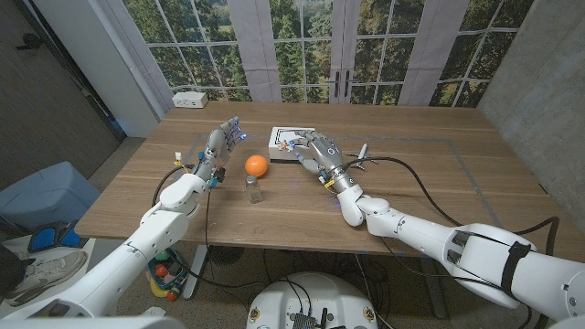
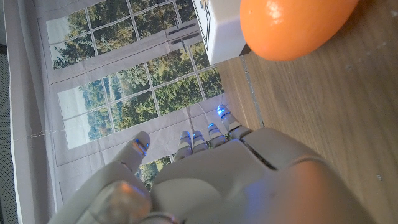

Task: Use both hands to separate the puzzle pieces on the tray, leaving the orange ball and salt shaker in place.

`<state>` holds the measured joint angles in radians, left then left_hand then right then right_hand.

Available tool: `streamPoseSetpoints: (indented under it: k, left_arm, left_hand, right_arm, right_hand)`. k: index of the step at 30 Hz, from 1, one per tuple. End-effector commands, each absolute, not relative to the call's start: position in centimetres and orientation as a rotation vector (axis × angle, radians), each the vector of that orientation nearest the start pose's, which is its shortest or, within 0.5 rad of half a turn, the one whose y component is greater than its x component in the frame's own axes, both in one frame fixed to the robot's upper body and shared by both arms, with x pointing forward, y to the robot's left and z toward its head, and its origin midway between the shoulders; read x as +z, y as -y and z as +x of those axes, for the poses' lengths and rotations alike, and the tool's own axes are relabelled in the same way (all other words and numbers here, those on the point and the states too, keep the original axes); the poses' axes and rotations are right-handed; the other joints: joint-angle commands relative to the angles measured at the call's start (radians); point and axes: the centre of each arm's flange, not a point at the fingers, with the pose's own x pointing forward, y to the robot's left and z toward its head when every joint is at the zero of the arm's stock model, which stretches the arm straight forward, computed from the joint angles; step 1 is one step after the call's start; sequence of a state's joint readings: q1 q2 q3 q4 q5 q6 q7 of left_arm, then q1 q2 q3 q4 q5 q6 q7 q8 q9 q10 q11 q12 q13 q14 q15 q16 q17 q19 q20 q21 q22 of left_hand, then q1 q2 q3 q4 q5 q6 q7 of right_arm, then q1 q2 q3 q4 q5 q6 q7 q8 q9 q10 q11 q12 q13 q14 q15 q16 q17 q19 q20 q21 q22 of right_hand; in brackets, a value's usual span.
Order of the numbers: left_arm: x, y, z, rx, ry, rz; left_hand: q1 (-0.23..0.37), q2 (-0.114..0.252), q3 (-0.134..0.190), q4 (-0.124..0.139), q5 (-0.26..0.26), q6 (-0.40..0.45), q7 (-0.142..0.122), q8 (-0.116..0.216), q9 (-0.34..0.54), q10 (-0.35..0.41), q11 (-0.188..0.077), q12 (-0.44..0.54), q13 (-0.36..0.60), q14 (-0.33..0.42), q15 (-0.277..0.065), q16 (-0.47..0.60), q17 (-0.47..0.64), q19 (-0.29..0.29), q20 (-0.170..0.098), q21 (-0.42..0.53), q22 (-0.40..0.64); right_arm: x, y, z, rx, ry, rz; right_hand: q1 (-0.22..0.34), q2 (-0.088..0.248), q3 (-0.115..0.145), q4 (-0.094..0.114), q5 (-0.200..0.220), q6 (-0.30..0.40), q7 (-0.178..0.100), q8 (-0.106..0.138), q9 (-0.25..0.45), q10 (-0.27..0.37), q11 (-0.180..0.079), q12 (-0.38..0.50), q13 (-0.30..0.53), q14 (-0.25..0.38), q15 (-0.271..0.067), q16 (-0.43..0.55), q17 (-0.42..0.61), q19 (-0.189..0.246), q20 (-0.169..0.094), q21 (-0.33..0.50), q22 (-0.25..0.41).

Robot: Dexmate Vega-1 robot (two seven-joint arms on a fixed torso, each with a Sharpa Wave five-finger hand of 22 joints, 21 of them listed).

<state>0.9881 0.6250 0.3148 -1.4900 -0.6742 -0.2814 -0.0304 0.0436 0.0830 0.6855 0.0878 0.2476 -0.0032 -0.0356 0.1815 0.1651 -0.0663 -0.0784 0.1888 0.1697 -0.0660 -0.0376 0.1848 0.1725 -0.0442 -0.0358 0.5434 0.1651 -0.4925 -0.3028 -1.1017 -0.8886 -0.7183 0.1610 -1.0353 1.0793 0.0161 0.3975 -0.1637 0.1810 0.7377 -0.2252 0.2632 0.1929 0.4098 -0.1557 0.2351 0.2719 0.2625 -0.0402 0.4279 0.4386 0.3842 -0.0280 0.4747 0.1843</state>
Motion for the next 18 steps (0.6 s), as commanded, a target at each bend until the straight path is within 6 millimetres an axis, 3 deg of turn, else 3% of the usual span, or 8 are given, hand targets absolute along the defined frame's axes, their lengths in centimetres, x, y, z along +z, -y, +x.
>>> streamPoseSetpoints:
  k: [1,7,12,18]
  left_arm:
    - [-3.81,-30.86,61.15,-0.238,0.606,0.0]
    - [-4.0,-31.12,61.06,-0.238,0.606,-0.014]
    - [-4.1,-31.32,61.0,-0.236,0.609,-0.026]
    - [-3.9,-31.19,61.31,-0.247,0.611,-0.031]
  left_hand:
    - [-0.009,0.047,-0.002,0.0,0.004,0.004,-0.005,-0.004,0.003,0.003,-0.005,-0.001,0.003,0.003,-0.041,-0.001,0.002,0.006,-0.031,-0.003,0.003]
    - [-0.009,0.045,-0.002,-0.002,0.004,0.004,-0.005,-0.004,0.003,0.002,-0.004,-0.002,0.003,0.005,-0.041,-0.001,0.001,0.007,-0.031,-0.006,0.003]
    - [-0.009,0.044,-0.002,-0.004,0.004,0.006,-0.004,-0.004,0.003,0.003,-0.004,-0.002,0.003,0.005,-0.042,-0.002,0.001,0.008,-0.03,-0.009,0.003]
    - [-0.009,0.042,-0.003,-0.005,0.003,0.008,-0.004,-0.003,0.003,0.005,-0.005,-0.001,0.003,0.007,-0.041,-0.001,0.0,0.011,-0.029,-0.012,0.003]
  right_arm:
    - [-8.05,6.58,64.52,-0.254,1.272,-1.23]
    - [-8.09,6.47,64.87,-0.265,1.247,-1.281]
    - [-8.41,6.9,64.85,-0.273,1.235,-1.294]
    - [-8.51,6.84,64.88,-0.254,1.232,-1.298]
  right_hand:
    - [0.001,-0.013,-0.011,0.001,-0.004,-0.005,0.002,-0.013,0.001,-0.047,0.0,-0.017,0.0,-0.039,-0.146,-0.016,0.005,-0.037,0.018,-0.013,0.001]
    - [0.001,-0.02,-0.013,0.0,-0.003,-0.028,0.002,-0.029,0.0,-0.064,-0.003,-0.021,0.001,-0.065,-0.13,-0.032,0.002,-0.043,0.024,-0.017,0.001]
    - [0.034,-0.012,-0.004,-0.011,0.0,-0.041,0.002,-0.038,0.001,-0.067,-0.006,-0.019,0.002,-0.068,-0.132,-0.034,0.001,-0.037,0.014,-0.016,0.0]
    - [0.033,-0.013,-0.008,-0.007,-0.001,-0.047,0.002,-0.043,0.001,-0.069,-0.007,-0.018,0.002,-0.07,-0.132,-0.035,0.002,-0.032,0.014,-0.015,0.0]
